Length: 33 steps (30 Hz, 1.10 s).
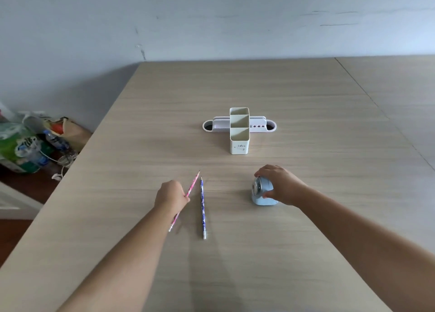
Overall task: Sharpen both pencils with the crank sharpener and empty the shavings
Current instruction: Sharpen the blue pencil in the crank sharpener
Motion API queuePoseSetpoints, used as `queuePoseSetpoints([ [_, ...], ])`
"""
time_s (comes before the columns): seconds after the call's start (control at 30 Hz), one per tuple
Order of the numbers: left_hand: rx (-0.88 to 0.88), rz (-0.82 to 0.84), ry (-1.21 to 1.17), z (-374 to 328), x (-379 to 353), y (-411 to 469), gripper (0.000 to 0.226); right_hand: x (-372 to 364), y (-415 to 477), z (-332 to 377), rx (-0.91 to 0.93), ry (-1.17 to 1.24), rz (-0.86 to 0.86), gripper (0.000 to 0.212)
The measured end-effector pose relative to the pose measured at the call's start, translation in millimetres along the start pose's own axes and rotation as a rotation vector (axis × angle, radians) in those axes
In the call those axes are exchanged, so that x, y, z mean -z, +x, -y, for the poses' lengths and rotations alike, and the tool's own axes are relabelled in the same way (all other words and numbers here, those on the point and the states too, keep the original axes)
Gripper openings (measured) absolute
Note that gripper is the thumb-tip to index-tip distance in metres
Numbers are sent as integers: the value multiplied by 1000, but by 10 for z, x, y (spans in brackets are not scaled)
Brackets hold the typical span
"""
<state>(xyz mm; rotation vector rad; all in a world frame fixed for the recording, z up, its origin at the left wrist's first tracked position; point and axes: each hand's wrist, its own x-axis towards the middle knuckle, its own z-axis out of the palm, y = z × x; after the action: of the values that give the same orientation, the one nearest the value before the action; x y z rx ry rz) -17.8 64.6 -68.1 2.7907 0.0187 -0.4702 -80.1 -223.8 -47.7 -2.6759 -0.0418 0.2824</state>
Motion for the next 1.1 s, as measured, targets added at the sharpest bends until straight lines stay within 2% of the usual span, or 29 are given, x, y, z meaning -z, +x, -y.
queuePoseSetpoints([
  [0.13,84,58,-114,126,-170,-14,21,-3,62,32,-4,0,1,59],
  [0.33,94,59,-115,123,-282,-15,24,-26,63,12,-1,-6,-6,59],
  [0.4,68,-1,-89,73,-277,-33,33,-21,77,20,1,-22,5,60],
  [0.47,5,-45,-50,-27,-283,-71,33,-11,86,35,0,-38,19,61],
  [0.57,-61,18,19,-212,-375,-148,38,3,87,46,-4,-63,37,61],
  [0.67,-110,55,115,-327,-508,-181,31,8,86,58,5,-72,34,61],
  [0.77,-99,93,128,-378,-631,-175,29,-2,77,53,16,-70,20,61],
  [0.9,-125,95,116,-438,-666,-259,15,-11,54,52,21,-57,6,62],
  [1.0,-190,37,-46,-485,-569,-232,18,-7,54,62,25,-70,12,62],
  [1.1,-253,84,-391,-487,-354,-148,19,1,50,72,24,-80,21,62],
])
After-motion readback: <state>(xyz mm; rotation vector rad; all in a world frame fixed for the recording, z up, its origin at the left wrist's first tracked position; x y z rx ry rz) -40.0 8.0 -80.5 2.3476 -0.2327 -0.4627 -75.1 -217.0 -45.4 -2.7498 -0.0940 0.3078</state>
